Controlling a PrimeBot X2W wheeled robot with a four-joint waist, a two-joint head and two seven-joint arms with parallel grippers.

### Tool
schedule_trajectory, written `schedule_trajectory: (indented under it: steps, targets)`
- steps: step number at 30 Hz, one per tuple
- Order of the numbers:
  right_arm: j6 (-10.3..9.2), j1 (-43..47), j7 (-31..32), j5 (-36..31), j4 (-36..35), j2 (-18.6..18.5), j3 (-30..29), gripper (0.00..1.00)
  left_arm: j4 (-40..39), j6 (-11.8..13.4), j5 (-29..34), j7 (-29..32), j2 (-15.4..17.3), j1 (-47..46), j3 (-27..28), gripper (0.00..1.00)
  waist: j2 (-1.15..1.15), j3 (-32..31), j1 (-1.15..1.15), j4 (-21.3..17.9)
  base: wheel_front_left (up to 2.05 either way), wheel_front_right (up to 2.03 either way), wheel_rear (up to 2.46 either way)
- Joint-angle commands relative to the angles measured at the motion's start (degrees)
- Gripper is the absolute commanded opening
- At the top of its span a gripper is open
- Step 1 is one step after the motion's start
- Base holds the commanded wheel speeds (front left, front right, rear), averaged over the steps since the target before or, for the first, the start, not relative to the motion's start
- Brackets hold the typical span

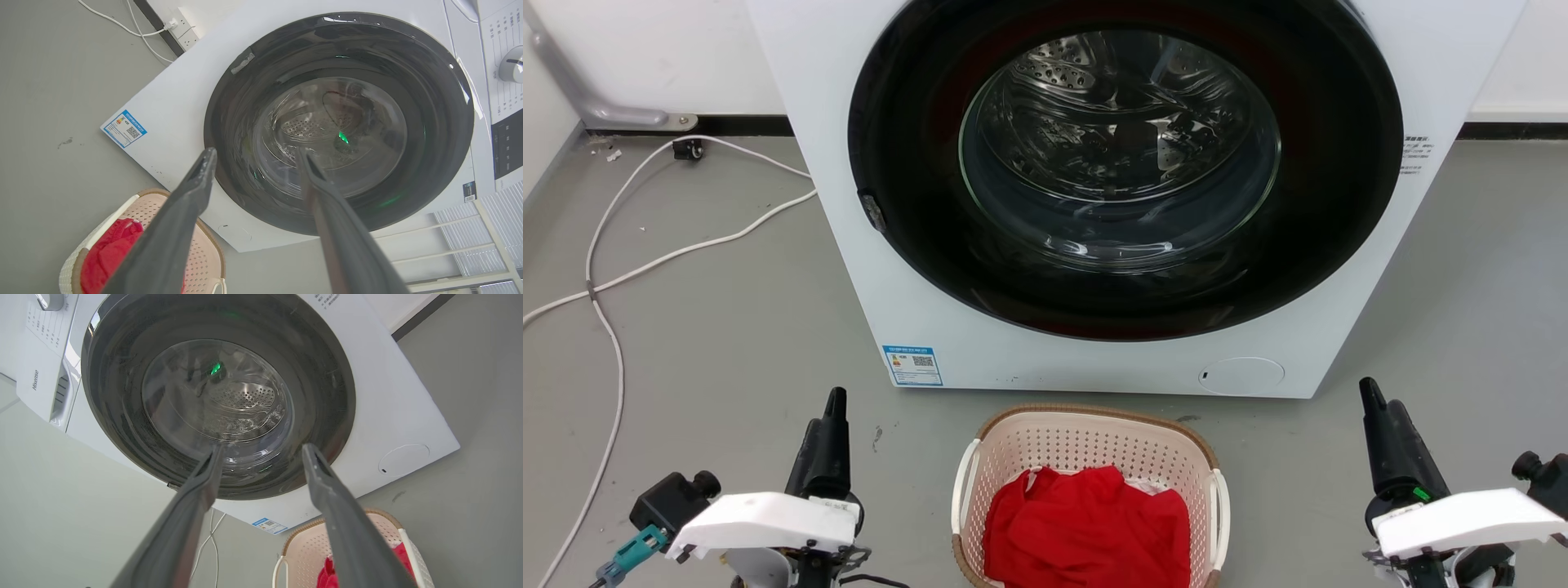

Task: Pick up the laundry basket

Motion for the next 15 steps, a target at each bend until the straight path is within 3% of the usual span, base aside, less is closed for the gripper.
schedule_trajectory:
  steps: [1,15]
  targets:
    - [0.00,-0.3,-0.7,-2.4,-1.2,-0.1,0.2,1.00,-1.3,0.3,1.9,-0.6,0.2,-0.1,-0.2,1.00,0.00,0.0,0.00,0.0,0.00,0.00,0.00]
    - [0.00,0.8,-3.4,-15.4,-2.7,-0.1,1.0,1.00,-2.6,2.0,12.4,-3.2,0.2,0.4,-1.5,1.00,0.00,0.3,0.00,0.1,0.00,0.00,0.00]
